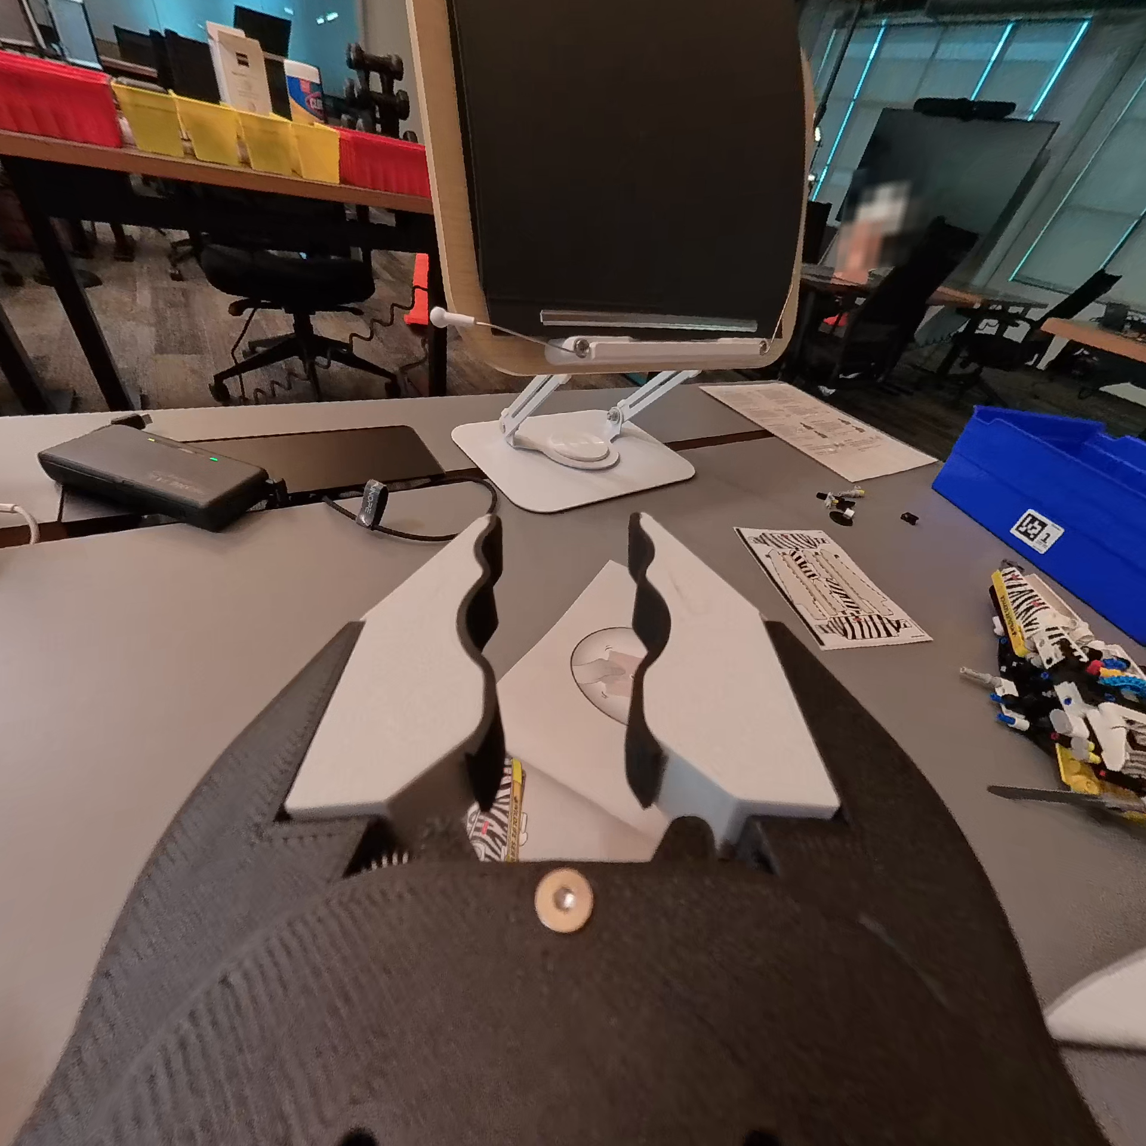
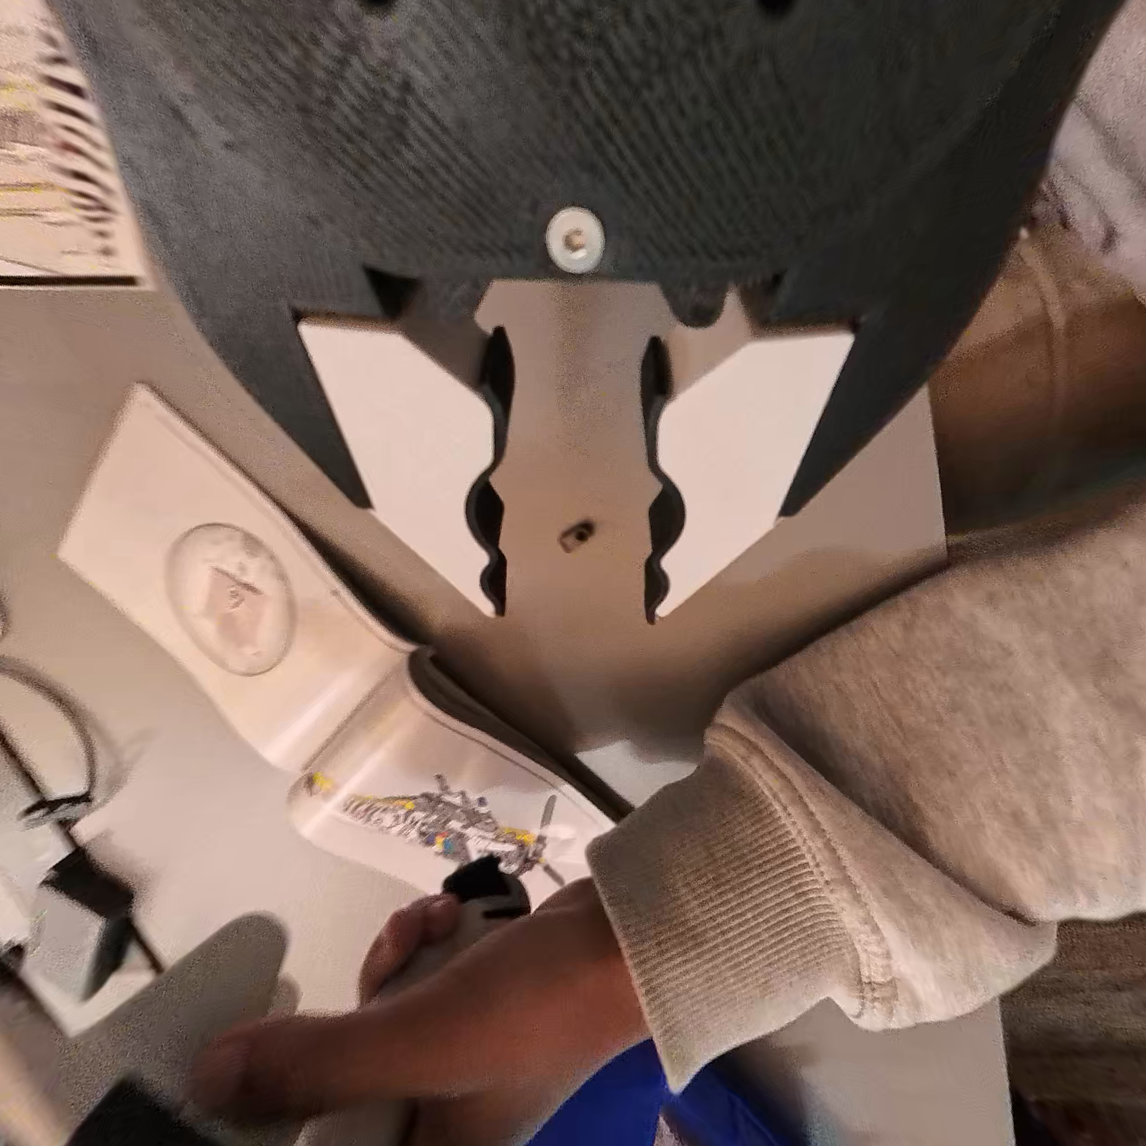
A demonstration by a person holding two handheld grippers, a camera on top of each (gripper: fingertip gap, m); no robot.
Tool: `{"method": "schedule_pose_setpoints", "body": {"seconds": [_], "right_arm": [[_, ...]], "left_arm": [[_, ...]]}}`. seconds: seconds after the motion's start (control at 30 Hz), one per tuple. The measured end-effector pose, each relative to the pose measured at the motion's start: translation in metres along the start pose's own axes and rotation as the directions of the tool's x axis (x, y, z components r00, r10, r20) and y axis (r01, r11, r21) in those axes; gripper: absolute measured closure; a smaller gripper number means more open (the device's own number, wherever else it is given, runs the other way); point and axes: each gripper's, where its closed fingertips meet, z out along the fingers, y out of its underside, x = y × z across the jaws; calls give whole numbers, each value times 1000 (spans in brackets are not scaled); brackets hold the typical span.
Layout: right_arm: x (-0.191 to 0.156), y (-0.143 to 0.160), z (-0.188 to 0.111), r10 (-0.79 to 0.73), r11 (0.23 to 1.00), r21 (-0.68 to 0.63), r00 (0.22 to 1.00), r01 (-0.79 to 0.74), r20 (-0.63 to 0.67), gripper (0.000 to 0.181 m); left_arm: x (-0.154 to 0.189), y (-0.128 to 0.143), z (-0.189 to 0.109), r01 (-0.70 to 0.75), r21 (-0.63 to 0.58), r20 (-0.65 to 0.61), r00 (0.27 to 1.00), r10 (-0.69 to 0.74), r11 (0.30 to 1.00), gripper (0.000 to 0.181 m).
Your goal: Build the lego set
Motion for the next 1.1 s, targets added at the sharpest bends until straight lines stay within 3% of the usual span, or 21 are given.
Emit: {"method": "schedule_pose_setpoints", "body": {"seconds": [0.1, 0.17, 0.27, 0.37, 0.43, 0.57, 0.7, 0.8, 0.93, 1.0, 1.1], "right_arm": [[-4, 16, 17, 162, 987, -2, 987, -162, 10, 141], [-3, 32, 23, 229, 973, -38, 973, -228, 24, 156], [0, 50, 30, 292, 952, -97, 956, -289, 11, 154], [-1, 58, 36, 279, 952, -127, 960, -277, -2, 153], [0, 56, 35, 243, 963, -113, 970, -244, -22, 174], [17, 33, 11, 192, 981, -17, 978, -194, -82, 175], [93, 21, -56, 138, 990, 41, 939, -131, -316, 175], [180, 42, -122, 99, 992, -8, 840, -123, -534, 175], [261, 99, -173, 222, 934, -106, 785, -342, -578, 175], [301, 132, -191, 215, 912, -144, 744, -385, -633, 175], [335, 199, -190, 311, 815, -208, 712, -540, -630, 176]], "left_arm": [[3, -3, -2, 4, 15, -12, 1000, -4, 1000, 141], [6, -6, -2, 7, 23, -22, 1000, -7, 1000, 141], [8, -10, -3, 6, 36, -29, 1000, -5, 999, 141], [6, -12, -6, 15, 50, -27, 1000, -13, 999, 140], [5, -14, -7, 36, 60, -35, 999, -34, 998, 141], [3, -17, -10, 71, 79, -48, 997, -68, 994, 140], [4, -17, -10, 83, 82, -57, 995, -79, 993, 141], [7, -19, -9, 74, 82, -64, 996, -68, 994, 141], [8, -18, -9, 47, 81, -50, 998, -43, 996, 141], [7, -16, -7, 51, 70, -50, 998, -47, 996, 141], [7, -16, -7, 56, 71, -55, 997, -52, 996, 141]]}}
